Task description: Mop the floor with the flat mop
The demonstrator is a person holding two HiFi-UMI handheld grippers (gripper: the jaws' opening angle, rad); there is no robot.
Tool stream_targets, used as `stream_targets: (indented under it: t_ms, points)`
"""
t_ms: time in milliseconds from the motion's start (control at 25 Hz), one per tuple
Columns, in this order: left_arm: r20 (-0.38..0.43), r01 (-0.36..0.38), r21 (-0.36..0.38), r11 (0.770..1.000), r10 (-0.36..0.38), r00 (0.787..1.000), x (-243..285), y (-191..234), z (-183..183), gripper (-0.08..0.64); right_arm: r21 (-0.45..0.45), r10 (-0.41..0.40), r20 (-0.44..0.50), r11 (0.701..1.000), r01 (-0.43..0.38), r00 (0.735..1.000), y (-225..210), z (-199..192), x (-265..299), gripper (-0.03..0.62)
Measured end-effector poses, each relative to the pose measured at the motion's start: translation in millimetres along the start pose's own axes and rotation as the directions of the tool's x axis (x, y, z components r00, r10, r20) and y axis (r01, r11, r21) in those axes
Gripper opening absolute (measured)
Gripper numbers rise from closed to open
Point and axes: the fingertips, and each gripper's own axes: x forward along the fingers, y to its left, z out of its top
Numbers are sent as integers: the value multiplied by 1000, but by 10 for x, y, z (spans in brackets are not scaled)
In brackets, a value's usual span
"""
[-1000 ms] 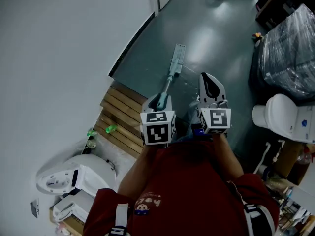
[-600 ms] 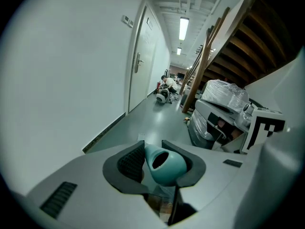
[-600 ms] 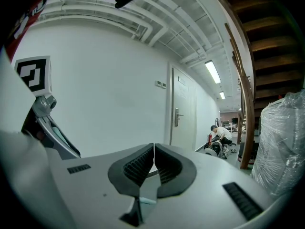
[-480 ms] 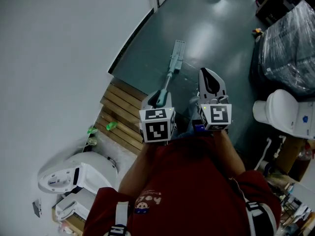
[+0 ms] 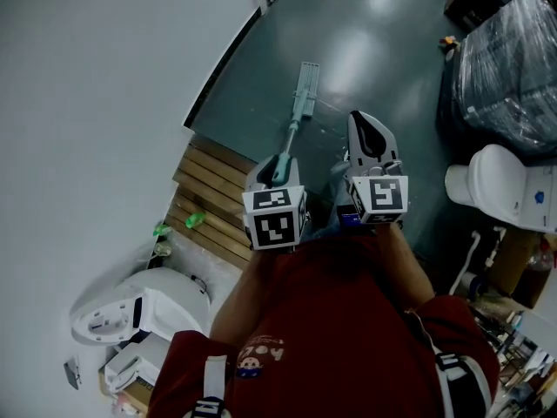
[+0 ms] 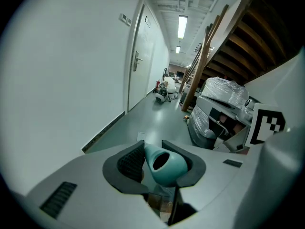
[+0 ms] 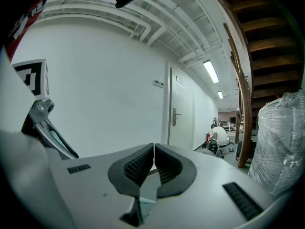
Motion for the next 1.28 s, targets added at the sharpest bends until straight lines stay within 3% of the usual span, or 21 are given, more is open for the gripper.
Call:
stream_targets:
  t_ms: [1280]
  points:
    - [-46, 10, 5, 1000, -10, 999, 687, -83, 60, 129, 24, -15, -53, 1000, 16, 998, -277, -254, 302, 20]
